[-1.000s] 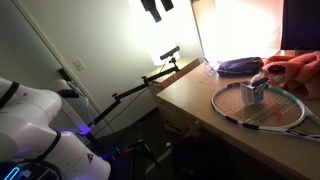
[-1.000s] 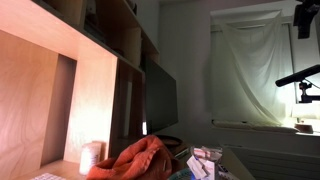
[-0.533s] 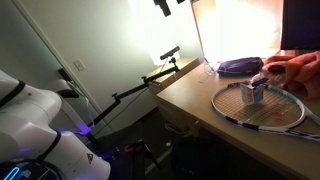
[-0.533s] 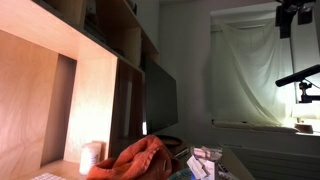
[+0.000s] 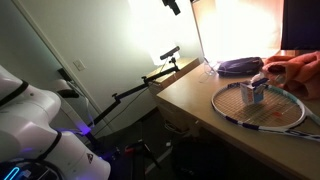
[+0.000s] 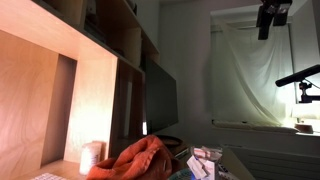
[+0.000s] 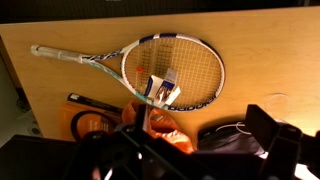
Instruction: Drop the box on the racket onto the floor
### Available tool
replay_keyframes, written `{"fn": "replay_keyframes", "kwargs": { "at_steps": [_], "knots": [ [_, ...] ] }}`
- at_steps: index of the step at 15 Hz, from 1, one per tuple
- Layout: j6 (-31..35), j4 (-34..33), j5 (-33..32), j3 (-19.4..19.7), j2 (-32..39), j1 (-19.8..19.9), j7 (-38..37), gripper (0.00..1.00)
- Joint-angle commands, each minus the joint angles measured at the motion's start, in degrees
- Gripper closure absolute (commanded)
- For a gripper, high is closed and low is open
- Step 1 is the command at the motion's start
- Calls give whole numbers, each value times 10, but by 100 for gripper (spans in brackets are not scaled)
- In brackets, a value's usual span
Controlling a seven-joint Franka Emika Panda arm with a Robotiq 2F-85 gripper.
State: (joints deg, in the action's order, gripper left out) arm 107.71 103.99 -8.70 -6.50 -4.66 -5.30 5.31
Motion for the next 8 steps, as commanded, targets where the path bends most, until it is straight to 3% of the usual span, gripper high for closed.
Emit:
{"fn": "replay_keyframes", "kwargs": {
  "at_steps": [1,2,8],
  "knots": [
    [-48,-39,-6,-1,42,-3,18,0],
    [-16,-10,-2,0,20,-3,1,0],
    [-17,-11,-2,1,27,-3,2,0]
  ]
}}
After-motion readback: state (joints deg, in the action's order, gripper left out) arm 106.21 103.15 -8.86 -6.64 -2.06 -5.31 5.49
